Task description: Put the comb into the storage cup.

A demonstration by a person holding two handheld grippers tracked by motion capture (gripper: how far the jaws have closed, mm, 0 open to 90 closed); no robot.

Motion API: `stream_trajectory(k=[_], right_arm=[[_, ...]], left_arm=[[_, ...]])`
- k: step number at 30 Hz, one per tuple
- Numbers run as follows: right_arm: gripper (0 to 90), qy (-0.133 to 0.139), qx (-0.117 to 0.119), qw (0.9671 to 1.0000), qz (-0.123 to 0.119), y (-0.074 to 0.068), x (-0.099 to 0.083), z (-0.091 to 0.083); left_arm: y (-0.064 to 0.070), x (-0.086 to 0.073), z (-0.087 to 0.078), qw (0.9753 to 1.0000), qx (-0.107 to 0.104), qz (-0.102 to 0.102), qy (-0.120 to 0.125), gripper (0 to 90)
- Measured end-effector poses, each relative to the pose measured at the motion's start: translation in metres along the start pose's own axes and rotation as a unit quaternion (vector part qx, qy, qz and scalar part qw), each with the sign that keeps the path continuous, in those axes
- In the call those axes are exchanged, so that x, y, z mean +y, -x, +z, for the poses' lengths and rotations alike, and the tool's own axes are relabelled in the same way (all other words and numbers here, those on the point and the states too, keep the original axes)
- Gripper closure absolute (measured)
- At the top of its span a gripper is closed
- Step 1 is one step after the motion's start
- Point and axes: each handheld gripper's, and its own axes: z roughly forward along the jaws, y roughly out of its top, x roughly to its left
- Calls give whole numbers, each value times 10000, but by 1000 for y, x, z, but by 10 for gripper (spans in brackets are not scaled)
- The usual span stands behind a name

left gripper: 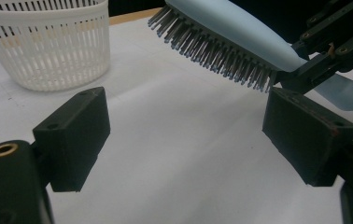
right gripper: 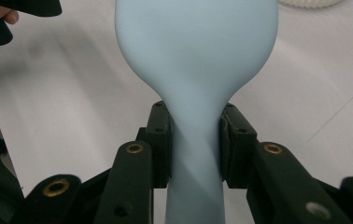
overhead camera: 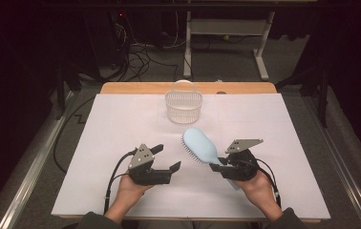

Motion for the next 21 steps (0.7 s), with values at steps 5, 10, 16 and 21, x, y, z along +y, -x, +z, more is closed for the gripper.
stream_trajectory(k=[5, 10, 16, 21], right_arm=[[698, -4, 25, 10000, 2, -1, 1, 1], [698, 8, 39, 10000, -23, -2, 2, 2], [698, 29, 42, 10000, -36, -4, 3, 2], [697, 32, 54, 10000, -68, -6, 4, 3]], left_arm=[[3, 2, 3, 10000, -60, 28, -27, 143], [6, 3, 7, 9999, -131, 58, -35, 143], [9, 4, 13, 9997, -211, 84, -83, 143], [10, 4, 16, 9996, -227, 87, -113, 143]])
